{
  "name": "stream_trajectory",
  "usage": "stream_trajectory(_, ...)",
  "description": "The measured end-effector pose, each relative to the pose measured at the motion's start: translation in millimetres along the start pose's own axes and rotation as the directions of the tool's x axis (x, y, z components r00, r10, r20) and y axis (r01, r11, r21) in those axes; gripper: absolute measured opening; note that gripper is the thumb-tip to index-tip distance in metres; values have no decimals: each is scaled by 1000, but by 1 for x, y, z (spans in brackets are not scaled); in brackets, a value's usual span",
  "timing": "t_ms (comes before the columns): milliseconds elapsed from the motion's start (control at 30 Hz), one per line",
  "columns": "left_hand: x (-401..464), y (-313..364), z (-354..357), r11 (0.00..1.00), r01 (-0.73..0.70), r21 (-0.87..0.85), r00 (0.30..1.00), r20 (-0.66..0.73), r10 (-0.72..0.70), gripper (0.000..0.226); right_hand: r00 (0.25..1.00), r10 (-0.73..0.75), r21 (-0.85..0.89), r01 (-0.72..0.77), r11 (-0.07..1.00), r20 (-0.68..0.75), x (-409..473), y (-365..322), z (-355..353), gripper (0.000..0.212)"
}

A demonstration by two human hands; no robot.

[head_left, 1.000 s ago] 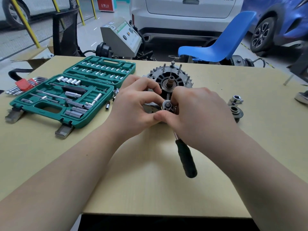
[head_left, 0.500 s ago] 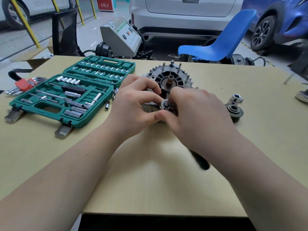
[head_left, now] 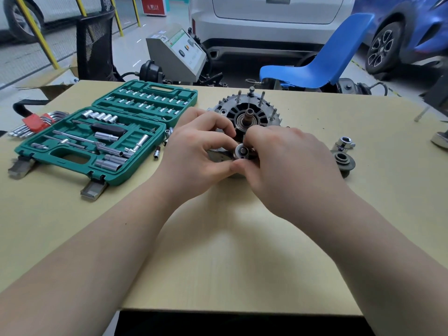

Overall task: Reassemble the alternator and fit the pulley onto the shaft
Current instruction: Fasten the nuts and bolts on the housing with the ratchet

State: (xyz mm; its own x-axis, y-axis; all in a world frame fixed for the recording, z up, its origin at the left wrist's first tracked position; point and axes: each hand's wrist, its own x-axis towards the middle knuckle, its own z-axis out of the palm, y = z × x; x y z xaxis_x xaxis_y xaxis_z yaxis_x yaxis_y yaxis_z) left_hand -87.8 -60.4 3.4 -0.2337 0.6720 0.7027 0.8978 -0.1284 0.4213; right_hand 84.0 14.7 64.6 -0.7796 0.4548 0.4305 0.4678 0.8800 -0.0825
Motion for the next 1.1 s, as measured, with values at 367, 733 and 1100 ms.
stream_trajectory(367,0,3,-2,1000,-3,23,1000,4,3,25,999,33,-48,-33,998,0,1,2,-2,31)
stream_trajectory(733,0,5,-1,1000,-3,15,1000,0,3,23,999,2,-65,0,998,42,6,6,-7,23)
stream_trajectory(1100,0,6,0,1000,16,19,1000,-17,-16,15,998,-51,-53,53,997,48,6,5,-7,21)
